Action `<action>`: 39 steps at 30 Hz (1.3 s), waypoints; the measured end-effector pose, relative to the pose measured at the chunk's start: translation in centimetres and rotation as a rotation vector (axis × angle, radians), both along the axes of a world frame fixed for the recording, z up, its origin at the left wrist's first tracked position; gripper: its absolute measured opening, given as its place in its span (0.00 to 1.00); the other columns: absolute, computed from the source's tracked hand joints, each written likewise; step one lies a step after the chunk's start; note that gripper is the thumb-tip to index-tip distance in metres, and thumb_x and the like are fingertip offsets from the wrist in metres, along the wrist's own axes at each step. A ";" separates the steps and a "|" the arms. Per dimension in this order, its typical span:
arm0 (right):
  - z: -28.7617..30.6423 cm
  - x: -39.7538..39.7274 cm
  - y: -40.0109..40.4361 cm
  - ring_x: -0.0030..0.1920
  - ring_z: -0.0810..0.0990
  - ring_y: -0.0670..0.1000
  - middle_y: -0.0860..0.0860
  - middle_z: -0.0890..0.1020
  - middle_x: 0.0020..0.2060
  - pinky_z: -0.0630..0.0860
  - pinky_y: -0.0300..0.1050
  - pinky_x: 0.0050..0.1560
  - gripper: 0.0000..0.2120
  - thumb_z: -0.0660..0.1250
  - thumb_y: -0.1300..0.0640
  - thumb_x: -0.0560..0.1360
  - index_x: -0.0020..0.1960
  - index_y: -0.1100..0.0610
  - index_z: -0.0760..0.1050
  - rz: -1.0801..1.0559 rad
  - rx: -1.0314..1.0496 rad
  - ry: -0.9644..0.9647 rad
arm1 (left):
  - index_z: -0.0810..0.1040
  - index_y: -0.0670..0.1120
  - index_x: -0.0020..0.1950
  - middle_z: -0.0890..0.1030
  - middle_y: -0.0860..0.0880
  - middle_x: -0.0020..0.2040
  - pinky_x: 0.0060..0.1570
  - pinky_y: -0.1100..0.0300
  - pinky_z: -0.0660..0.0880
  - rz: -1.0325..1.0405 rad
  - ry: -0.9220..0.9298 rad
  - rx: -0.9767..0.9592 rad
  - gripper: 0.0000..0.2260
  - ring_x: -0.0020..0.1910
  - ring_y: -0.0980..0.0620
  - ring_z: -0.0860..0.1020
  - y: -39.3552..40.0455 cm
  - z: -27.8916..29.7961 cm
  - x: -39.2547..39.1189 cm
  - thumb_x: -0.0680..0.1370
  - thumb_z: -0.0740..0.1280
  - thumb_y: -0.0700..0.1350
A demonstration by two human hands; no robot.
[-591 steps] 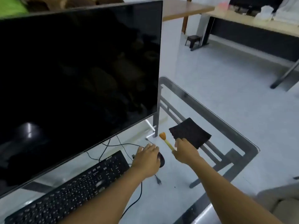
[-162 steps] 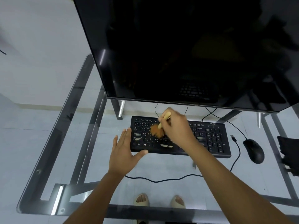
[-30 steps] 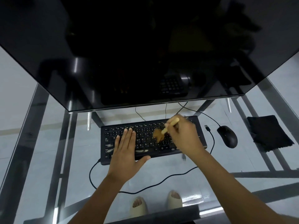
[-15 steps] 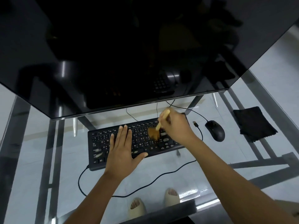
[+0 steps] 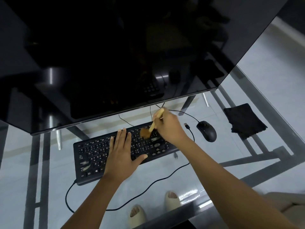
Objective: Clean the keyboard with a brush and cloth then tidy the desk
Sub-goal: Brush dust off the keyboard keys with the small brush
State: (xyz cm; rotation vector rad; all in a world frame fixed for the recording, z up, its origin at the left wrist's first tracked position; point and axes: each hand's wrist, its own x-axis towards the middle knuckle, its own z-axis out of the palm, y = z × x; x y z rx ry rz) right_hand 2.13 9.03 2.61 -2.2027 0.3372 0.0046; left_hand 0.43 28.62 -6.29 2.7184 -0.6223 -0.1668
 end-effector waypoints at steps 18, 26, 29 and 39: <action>0.9 0.1 -6.5 0.35 0.79 0.44 0.54 0.81 0.40 0.73 0.34 0.32 0.04 0.59 0.58 0.81 0.49 0.58 0.70 -0.298 -0.051 -0.083 | 0.51 0.43 0.78 0.47 0.47 0.79 0.75 0.46 0.40 -0.107 0.009 0.045 0.47 0.77 0.52 0.38 -2.8 0.7 1.1 0.71 0.49 0.75; 0.7 -1.0 -7.0 0.32 0.79 0.40 0.48 0.79 0.36 0.74 0.28 0.33 0.04 0.61 0.58 0.80 0.48 0.58 0.71 -0.233 -0.058 -0.079 | 0.53 0.42 0.78 0.49 0.46 0.79 0.75 0.45 0.41 -0.153 0.007 0.068 0.49 0.77 0.52 0.40 -3.0 0.5 1.6 0.69 0.47 0.77; 0.4 -1.5 -6.6 0.33 0.82 0.48 0.51 0.81 0.35 0.79 0.41 0.35 0.06 0.61 0.57 0.80 0.49 0.60 0.72 -0.066 -0.110 0.057 | 0.51 0.42 0.78 0.47 0.47 0.79 0.75 0.46 0.40 -0.168 0.026 0.082 0.50 0.77 0.53 0.38 -3.3 0.7 1.8 0.69 0.47 0.77; 0.4 -3.0 -7.4 0.31 0.76 0.46 0.53 0.79 0.36 0.69 0.37 0.29 0.07 0.61 0.55 0.81 0.49 0.59 0.71 -0.291 -0.229 -0.009 | 0.49 0.43 0.78 0.44 0.48 0.79 0.75 0.46 0.37 -0.187 0.058 0.105 0.50 0.77 0.54 0.37 -3.7 0.7 1.8 0.68 0.48 0.77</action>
